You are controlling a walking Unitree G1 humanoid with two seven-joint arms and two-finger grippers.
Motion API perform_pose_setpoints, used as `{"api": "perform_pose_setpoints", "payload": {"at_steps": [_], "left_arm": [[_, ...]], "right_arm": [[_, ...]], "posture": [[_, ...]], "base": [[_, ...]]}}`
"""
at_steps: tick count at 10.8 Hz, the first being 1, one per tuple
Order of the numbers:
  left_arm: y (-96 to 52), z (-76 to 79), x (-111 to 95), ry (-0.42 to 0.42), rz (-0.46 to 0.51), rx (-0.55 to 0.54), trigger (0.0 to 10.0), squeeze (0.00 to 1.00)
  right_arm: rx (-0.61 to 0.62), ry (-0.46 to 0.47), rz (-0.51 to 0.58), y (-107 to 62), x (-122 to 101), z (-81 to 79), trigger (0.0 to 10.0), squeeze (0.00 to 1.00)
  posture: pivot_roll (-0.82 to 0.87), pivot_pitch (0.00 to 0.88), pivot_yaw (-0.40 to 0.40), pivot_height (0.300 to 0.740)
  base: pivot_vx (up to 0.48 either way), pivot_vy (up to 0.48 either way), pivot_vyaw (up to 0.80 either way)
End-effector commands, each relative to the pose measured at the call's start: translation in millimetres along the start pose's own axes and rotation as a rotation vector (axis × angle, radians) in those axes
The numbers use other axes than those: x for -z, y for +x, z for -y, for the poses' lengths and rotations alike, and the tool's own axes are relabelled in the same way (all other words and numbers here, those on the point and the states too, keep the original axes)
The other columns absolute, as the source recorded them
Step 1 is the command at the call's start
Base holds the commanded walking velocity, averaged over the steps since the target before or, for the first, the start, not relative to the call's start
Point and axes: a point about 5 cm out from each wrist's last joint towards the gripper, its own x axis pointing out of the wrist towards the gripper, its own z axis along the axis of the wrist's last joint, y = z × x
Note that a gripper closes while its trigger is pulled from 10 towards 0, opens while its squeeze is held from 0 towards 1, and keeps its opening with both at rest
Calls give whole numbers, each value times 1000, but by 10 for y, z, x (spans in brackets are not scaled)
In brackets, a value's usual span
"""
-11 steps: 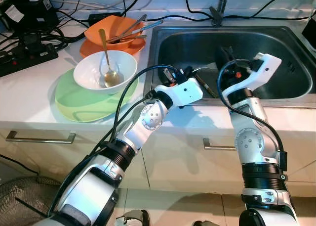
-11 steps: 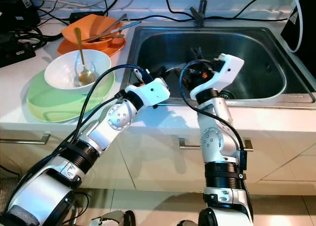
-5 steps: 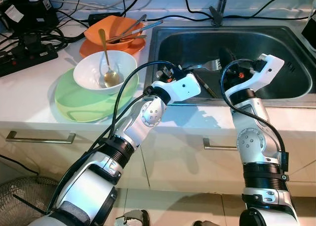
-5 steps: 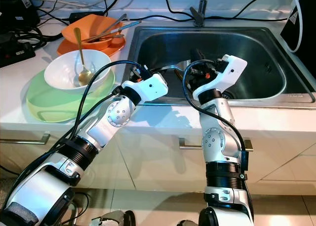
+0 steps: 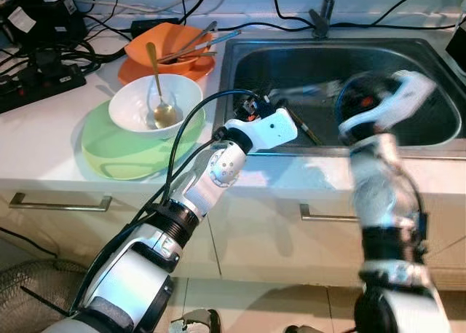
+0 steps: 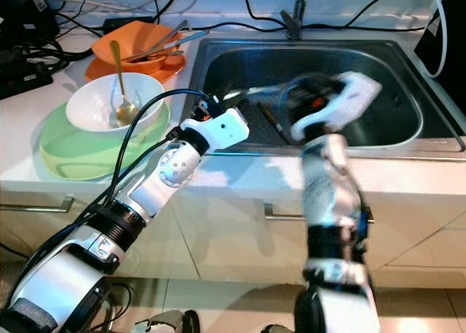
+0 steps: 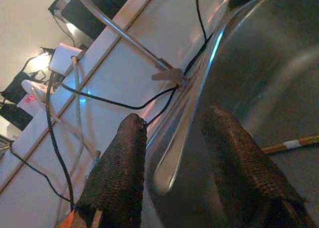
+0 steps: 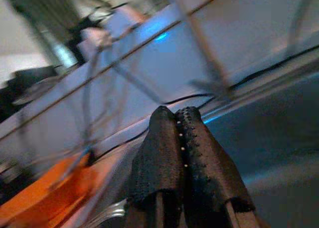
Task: Kitchen organization
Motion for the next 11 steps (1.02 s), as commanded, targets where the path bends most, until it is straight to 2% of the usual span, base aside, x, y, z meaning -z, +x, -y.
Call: {"api": "perform_pose_setpoints", "payload": {"at_steps": [1,3,4,5,7,9,10,11], "left_arm": [[-18,50,-24,-6,19,27,10000,0],[-35,80,-32,-50,22,32,10000,0],[-51,77,-14,-144,2,18,10000,0],[-70,97,32,-291,-37,0,10000,0],[-115,55,43,-559,-82,-37,10000,0],[-184,43,30,-722,-82,-54,10000,0],[-200,47,21,-785,-81,-52,10000,0],[-218,36,9,-813,-85,-36,10000,0]], "right_arm": [[54,1,20,31,-20,53,0,0],[144,-47,35,99,-36,166,0,0],[185,-91,22,137,-21,226,8196,0],[199,-160,-8,170,18,271,10000,0],[171,-255,-64,203,151,271,10000,0],[147,-329,-150,214,323,266,10000,0],[128,-355,-178,208,375,253,10000,0],[113,-377,-195,212,416,243,10000,0]], "posture": [[34,35,66,740],[39,25,65,740],[38,28,65,740],[36,31,66,740],[50,33,58,740],[66,35,50,740],[70,38,47,740],[75,38,44,740]], "base": [[0,0,0],[0,0,0],[0,0,0],[0,0,0],[0,0,0],[0,0,0],[0,0,0],[0,0,0]]}}
